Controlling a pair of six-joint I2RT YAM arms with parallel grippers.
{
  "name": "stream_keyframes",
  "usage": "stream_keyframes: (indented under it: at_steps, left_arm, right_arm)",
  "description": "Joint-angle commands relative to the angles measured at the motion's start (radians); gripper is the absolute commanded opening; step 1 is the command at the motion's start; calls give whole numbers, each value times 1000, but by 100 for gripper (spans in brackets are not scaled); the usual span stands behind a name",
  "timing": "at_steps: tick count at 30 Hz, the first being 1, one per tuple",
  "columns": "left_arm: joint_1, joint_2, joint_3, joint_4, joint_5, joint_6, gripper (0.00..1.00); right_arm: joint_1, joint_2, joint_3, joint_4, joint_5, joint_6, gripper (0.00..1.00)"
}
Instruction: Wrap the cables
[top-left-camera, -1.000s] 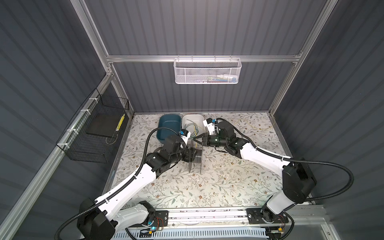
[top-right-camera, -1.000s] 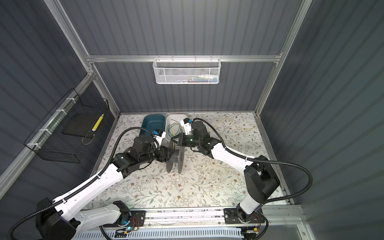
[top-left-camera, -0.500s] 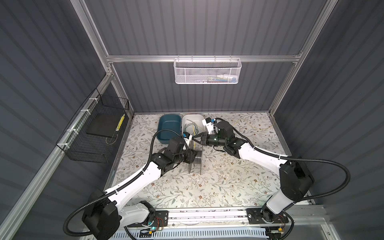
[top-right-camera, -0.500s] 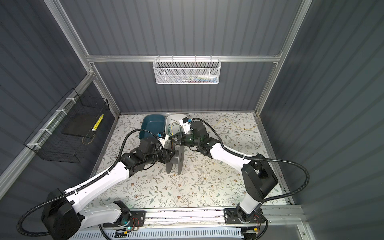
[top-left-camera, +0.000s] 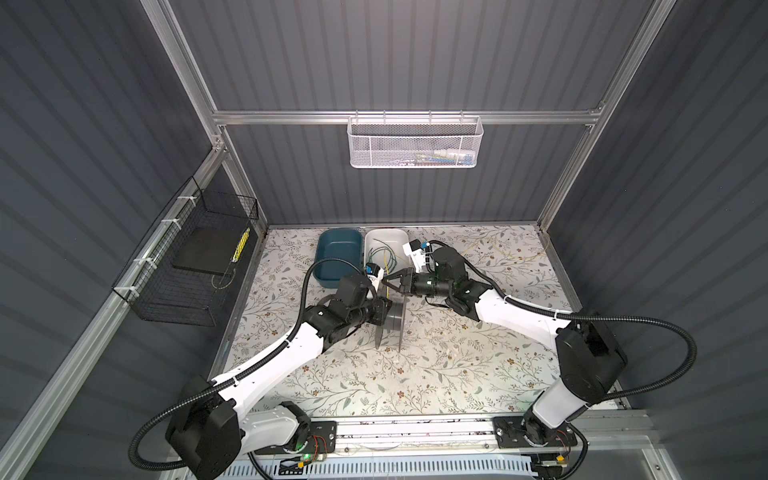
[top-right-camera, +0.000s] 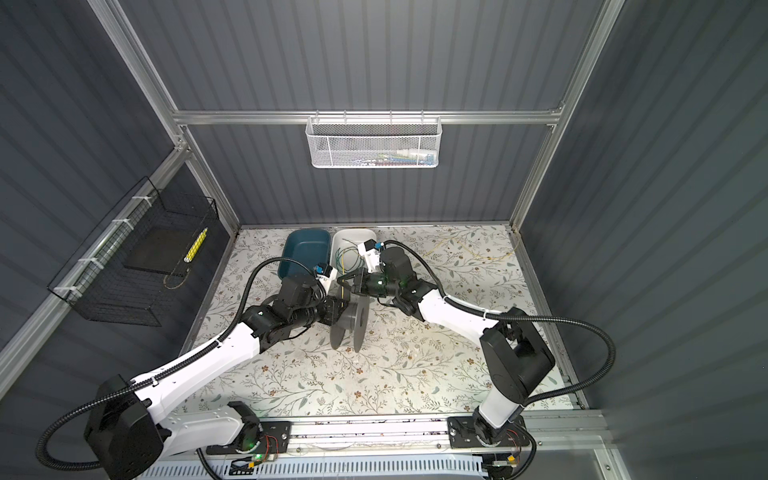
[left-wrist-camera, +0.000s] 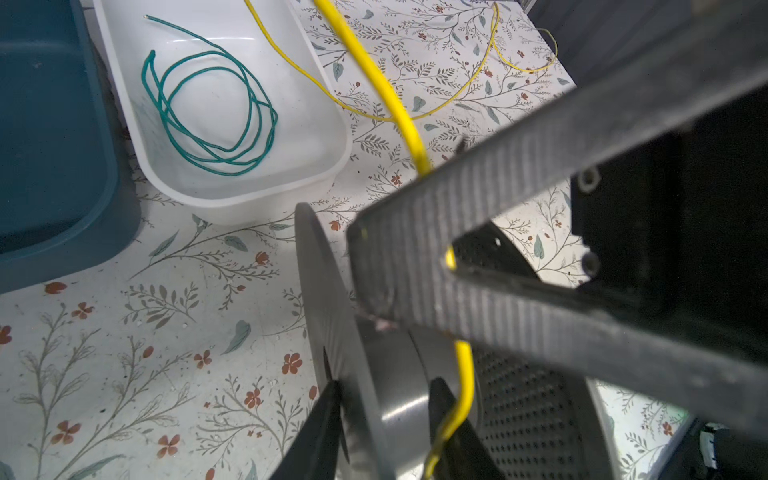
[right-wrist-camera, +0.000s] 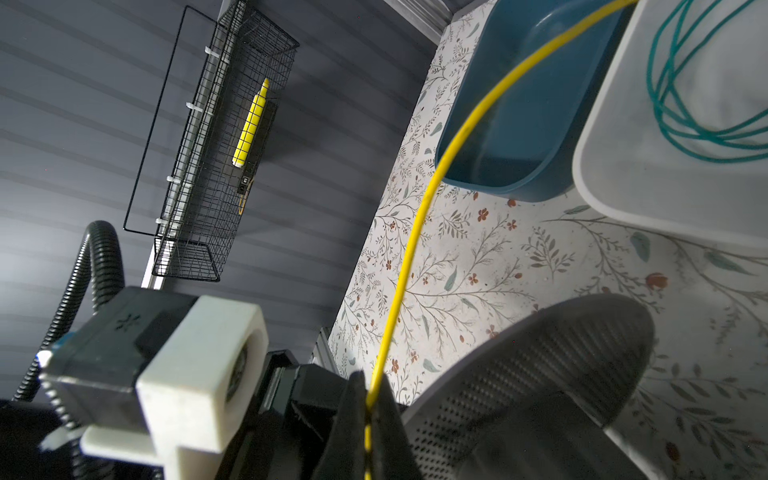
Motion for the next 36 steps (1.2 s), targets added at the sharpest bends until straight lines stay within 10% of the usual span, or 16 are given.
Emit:
stream_keyframes:
  at_steps: [1,28,36]
  left_arm:
    - [6,7,-5,17,-12,-1,32]
    - [6,-30,-28,-84,-53,1,0]
    - [6,-90,28,-237,-106,-11,0]
  right_arm:
    - [6,21,-18,42,-16,11,0]
    - [5,13,-55,89,2,34,0]
    - [-37,-136,-125,45,44,20,44]
